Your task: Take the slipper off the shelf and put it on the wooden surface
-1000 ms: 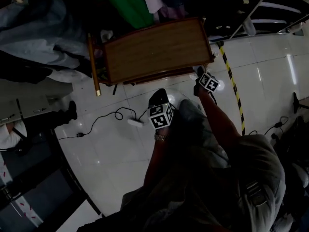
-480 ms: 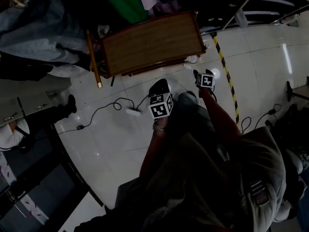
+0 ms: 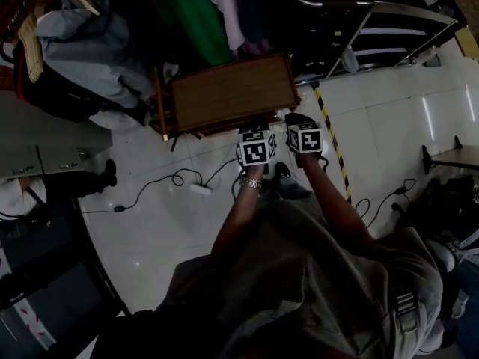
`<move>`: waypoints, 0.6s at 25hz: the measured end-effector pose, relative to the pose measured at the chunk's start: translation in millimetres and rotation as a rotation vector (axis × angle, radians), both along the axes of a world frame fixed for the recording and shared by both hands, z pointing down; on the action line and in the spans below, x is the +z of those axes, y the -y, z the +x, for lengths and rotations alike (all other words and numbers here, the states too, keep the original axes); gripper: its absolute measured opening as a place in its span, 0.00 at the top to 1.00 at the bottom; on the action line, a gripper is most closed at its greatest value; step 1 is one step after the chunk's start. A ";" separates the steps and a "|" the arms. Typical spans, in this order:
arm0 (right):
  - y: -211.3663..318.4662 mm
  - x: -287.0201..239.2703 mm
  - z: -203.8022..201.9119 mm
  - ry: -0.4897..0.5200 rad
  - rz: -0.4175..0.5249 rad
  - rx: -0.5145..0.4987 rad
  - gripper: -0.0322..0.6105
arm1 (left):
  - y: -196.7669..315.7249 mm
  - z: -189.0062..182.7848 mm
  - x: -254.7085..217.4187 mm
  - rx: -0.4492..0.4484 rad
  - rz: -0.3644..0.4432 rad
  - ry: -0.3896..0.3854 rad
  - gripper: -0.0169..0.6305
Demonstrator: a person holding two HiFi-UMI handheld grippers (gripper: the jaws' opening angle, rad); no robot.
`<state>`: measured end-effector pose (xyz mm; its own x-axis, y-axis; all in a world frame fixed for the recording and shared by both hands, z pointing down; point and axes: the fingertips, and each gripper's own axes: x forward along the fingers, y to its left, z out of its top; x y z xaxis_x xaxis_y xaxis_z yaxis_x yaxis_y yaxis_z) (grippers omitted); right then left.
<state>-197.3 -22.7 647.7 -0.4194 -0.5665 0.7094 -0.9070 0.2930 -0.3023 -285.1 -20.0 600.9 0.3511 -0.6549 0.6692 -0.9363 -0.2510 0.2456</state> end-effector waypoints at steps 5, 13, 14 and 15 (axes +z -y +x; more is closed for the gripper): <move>9.2 -50.9 -13.6 0.018 0.040 -0.066 0.95 | 6.7 2.2 -26.6 -0.026 0.028 0.026 0.96; -3.5 -74.5 -44.0 0.025 0.062 -0.169 0.95 | -7.3 -14.0 -38.7 -0.082 0.004 0.034 0.96; -2.2 -78.6 -47.7 0.030 0.074 -0.179 0.95 | -6.1 -15.1 -42.4 -0.087 0.012 0.032 0.96; -1.2 -82.7 -50.3 0.032 0.085 -0.186 0.95 | -5.0 -15.1 -45.6 -0.090 0.019 0.028 0.96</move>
<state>-247.6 -21.6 564.9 -0.5436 -0.5343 0.6473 -0.8255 0.4799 -0.2970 -300.2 -15.0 555.3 0.2717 -0.6955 0.6652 -0.9617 -0.1703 0.2148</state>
